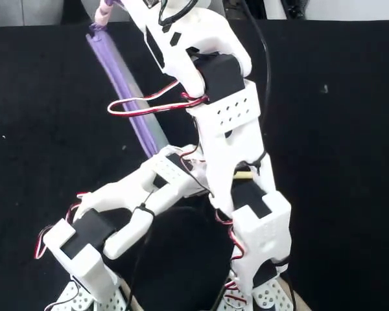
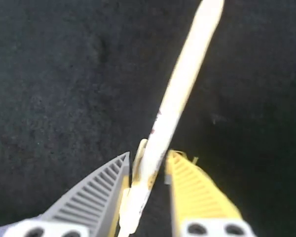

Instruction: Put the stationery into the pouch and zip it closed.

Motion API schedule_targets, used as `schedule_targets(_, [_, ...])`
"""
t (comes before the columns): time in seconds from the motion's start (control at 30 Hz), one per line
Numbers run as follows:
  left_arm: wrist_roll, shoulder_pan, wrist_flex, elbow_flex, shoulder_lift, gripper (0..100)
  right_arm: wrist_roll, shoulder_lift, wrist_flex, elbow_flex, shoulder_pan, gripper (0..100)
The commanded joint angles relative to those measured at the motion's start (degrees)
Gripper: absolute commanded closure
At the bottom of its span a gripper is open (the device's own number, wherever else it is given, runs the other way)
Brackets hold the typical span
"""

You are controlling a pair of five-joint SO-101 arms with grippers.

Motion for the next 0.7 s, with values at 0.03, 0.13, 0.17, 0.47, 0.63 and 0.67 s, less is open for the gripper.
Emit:
schedule_targets(0.03, [-0.4, -0.9, 0.3, -1.2, -1.1, 97, -0.3, -0.7, -0.3, -3.2, 0.4, 98.7])
schedule_targets(0.13, [-0.4, -0.9, 0.3, -1.1, -1.1, 96, -0.3, -0.7, -0.3, -3.2, 0.4, 98.7])
schedule_targets(0.17, [-0.4, -0.9, 0.3, -1.0, -1.1, 96, -0.3, -0.7, -0.3, -3.2, 0.4, 98.7])
schedule_targets(0.47, [0.8, -0.9, 9.4, -3.4, -1.8, 80, -0.3, -0.7, 0.0, -3.2, 0.6, 98.7])
schedule_targets(0.63, [5.3, 0.0, 10.1, -8.6, -1.8, 80, -0.3, -0.7, 0.1, -3.2, 0.5, 98.7])
schedule_targets(0.67, [5.3, 0.9, 10.1, -9.0, -1.8, 80, -0.3, -0.7, 0.1, -3.2, 0.5, 98.7])
